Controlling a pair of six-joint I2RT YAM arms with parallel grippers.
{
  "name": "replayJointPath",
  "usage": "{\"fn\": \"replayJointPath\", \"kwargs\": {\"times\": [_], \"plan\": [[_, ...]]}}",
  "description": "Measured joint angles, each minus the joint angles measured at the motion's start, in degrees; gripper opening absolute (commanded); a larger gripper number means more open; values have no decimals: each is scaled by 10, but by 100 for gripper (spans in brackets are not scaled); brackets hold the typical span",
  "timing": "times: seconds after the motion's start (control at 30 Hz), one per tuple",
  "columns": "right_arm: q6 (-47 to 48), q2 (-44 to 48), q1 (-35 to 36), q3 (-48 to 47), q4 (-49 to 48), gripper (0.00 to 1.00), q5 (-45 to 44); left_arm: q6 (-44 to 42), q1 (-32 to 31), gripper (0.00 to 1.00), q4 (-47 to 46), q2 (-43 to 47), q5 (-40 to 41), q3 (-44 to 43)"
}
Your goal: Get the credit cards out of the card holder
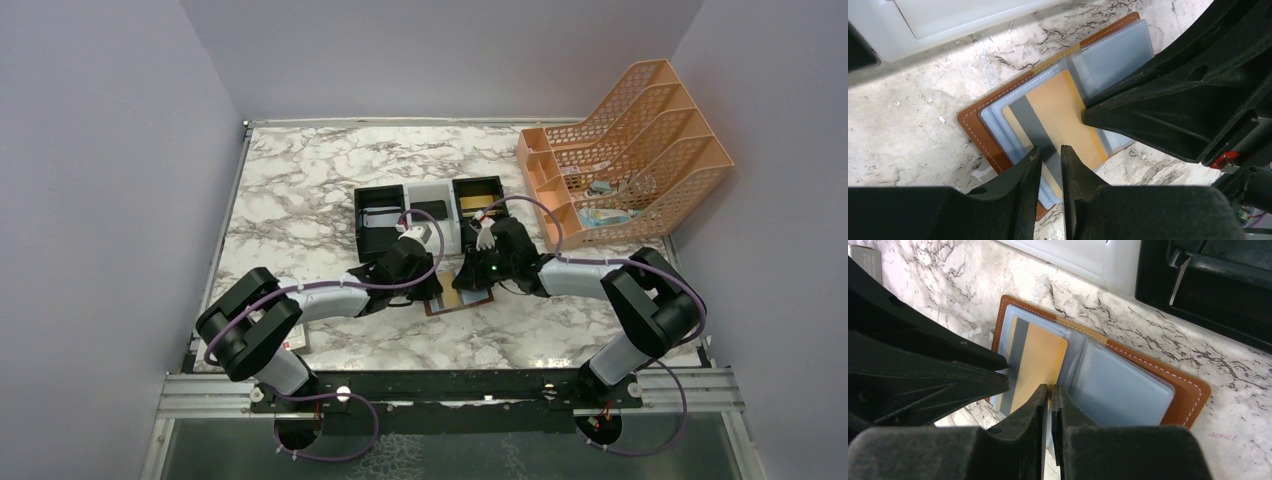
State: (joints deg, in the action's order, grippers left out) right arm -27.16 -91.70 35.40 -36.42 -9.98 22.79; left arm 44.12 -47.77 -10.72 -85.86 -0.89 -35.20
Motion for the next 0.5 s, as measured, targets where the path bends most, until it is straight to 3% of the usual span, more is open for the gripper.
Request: {"fn": "replayJointPath", "kwargs": {"times": [0.13,0.3,0.5], "plan": [[-3,0,-3,0,-2,6,8,-6,0,22,15,-6,5,-13],[-9,0,-6,0,-2,15,9,-10,-1,25,26,-7,10,-17],[-11,0,-6,0,-2,17,9,-13,-4,27,29,-5,19,-18]]}}
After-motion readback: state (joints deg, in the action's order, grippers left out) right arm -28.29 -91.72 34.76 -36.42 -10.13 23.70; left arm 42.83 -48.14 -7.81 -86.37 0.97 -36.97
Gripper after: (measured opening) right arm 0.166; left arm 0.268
